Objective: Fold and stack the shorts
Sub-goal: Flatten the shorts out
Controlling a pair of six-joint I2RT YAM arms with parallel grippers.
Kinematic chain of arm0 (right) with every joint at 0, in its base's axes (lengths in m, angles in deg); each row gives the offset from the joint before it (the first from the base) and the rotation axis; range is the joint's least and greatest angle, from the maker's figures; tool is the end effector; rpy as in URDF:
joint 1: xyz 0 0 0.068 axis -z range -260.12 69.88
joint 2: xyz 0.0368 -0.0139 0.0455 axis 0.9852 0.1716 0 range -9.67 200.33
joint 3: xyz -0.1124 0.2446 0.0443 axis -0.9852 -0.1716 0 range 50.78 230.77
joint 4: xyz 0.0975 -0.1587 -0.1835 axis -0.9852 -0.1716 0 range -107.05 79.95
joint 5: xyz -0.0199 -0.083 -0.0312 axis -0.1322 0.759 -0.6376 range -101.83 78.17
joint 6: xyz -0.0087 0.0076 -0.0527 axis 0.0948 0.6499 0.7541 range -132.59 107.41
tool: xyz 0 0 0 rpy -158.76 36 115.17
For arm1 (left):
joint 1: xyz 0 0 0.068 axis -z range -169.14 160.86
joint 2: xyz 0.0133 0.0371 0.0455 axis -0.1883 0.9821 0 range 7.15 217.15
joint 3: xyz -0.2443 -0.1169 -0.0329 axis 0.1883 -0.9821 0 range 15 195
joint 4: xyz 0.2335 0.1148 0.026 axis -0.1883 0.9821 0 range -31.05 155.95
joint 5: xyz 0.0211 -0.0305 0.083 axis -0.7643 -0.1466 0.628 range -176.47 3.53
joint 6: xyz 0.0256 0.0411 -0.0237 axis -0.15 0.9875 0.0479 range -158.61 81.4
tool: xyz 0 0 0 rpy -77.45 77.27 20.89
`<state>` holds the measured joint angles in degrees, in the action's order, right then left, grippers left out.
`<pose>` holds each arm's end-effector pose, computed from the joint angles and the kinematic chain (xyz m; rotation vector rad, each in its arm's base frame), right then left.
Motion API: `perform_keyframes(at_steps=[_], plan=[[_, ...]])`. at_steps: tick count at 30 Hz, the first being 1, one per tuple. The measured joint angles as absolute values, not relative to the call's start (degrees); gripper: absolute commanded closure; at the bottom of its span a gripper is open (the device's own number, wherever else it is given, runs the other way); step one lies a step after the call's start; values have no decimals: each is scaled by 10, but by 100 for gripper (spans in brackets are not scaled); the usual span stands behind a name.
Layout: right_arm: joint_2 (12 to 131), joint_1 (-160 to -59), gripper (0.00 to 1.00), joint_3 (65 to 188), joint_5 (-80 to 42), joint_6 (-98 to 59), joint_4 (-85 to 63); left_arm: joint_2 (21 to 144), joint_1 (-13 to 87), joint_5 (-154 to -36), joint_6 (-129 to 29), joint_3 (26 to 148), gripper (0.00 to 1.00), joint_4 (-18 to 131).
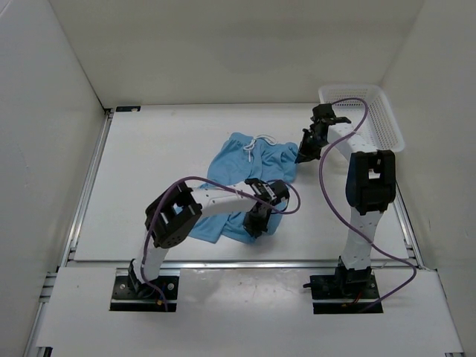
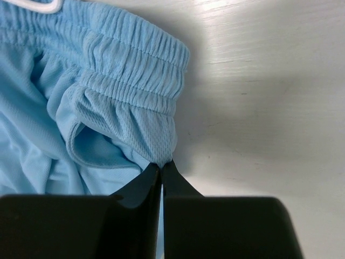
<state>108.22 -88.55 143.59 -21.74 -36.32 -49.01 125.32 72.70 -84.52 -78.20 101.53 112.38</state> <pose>0.4329 0.0705 0.1993 0.3088 2.7088 0.4012 0.1870 -0.3470 0.1596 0.5885 3.0029 -0.0688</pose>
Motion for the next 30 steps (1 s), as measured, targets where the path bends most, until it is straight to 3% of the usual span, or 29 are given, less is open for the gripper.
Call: perform_keyframes(at_steps=[8, 12, 17, 21, 24, 25, 26, 27, 28, 30], plan=[[1084, -886, 100, 1466, -257, -368, -504, 1137, 580, -808, -728, 986, 90, 1166], [1116, -887, 100, 1602, -303, -389, -515, 1128, 433, -770, -685, 1154, 90, 1218], [1111, -891, 100, 1751, -359, -413, -502, 1145, 300, -719, -658, 1459, 90, 1254], [1013, -900, 100, 1695, -370, -416, -484, 1081, 303, -717, -649, 1510, 90, 1253], [879, -900, 100, 1545, -354, -410, -452, 975, 336, -732, -654, 1378, 90, 1232], [830, -899, 97, 1485, -345, -408, -447, 933, 348, -742, -660, 1308, 90, 1219], [790, -899, 86, 1426, -335, -406, -436, 899, 359, -753, -667, 1245, 90, 1214], [744, -899, 66, 1356, -321, -404, -427, 862, 371, -765, -677, 1173, 90, 1205], [703, -899, 29, 1291, -304, -404, -429, 831, 385, -778, -691, 1094, 70, 1192], [633, -899, 16, 1157, -267, -404, -423, 772, 411, -809, -726, 928, 43, 1163]])
